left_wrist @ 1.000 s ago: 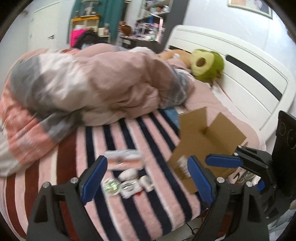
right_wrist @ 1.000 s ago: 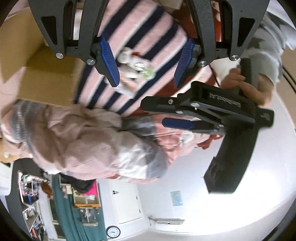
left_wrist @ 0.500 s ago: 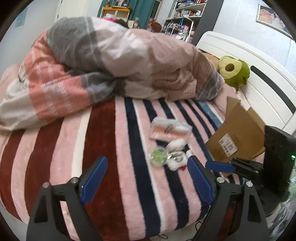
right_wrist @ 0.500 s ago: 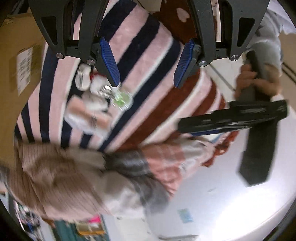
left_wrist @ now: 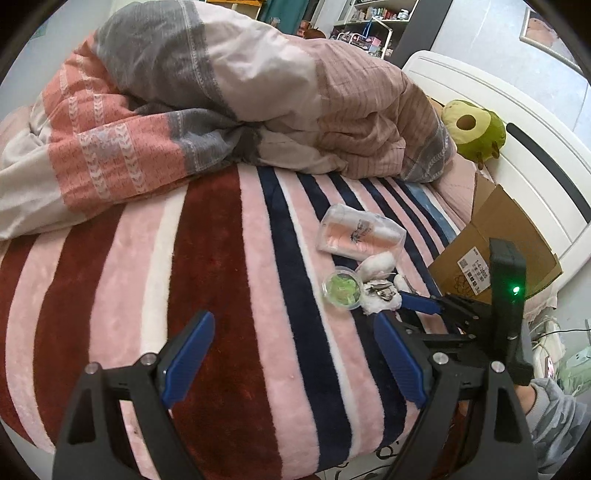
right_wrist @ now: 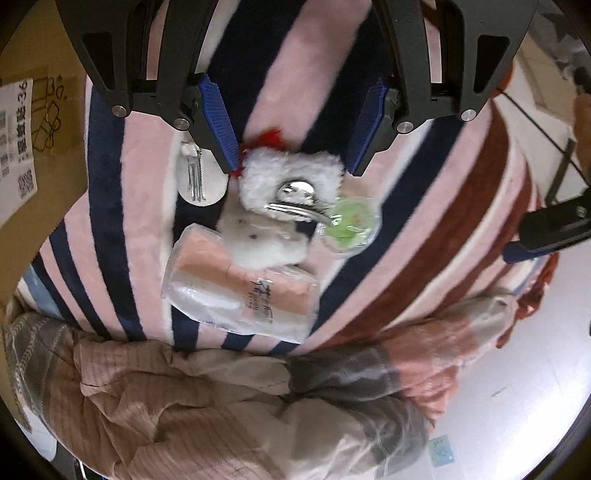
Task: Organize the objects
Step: 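Withdraw the empty right tool from the box toward the remaining items, then grasp the white fluffy plush with metal clip using the right tool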
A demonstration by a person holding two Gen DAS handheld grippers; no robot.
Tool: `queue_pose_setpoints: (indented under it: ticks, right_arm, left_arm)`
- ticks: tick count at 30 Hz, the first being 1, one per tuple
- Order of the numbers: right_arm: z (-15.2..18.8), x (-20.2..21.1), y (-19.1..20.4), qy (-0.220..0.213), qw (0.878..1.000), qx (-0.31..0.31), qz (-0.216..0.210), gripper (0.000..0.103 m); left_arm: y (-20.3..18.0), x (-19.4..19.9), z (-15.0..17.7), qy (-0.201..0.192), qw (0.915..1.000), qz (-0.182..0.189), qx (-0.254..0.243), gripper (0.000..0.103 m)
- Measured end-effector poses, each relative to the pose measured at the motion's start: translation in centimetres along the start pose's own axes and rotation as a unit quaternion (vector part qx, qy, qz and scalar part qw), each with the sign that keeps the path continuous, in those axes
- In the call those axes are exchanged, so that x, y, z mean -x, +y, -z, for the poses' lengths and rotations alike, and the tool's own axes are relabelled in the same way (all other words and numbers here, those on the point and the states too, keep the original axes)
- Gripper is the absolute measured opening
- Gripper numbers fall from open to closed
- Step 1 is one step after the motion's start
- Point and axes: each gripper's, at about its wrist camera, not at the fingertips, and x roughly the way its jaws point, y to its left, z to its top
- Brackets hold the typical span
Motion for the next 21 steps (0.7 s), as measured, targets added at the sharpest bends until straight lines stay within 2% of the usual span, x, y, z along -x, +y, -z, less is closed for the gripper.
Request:
queue_pose_setpoints:
  ticks: [6, 8, 11, 15, 21]
  right_arm:
    - [-0.3, -0.8, 0.4, -0.008, 1.000, 0.018, 0.022, 0.058]
    - [-0.3, -1.0, 0.7, -0.009, 0.999, 0.026, 0.028, 0.049]
    - [-0.2, -0.6, 1.2, -0.015, 0.998, 0.044, 0.036, 0.045]
    - [0.0, 0.5, 1.7, -0.023, 0.998, 0.053, 0.013, 0.044]
    - [-0.4, 4.1, 3.3, -0.051, 0.995, 0.082, -0.026, 0.044]
  left_arm:
    - [0.1, -0.4, 0.0, 0.005, 1.0000, 0.001, 0.002, 0.087]
    - [0.0, -0.5, 0.0, 0.007, 1.0000, 0.002, 0.002, 0.087]
    - [-0.2, -0.4, 0.0, 0.008, 1.0000, 0.005, 0.000, 0.087]
    - [-0.8, -0.2, -0.1, 0.014, 0.9998, 0.016, -0.005, 0.086]
    - [-3.4, 0.3, -0.7, 0.027, 0.9975, 0.054, -0.035, 0.086]
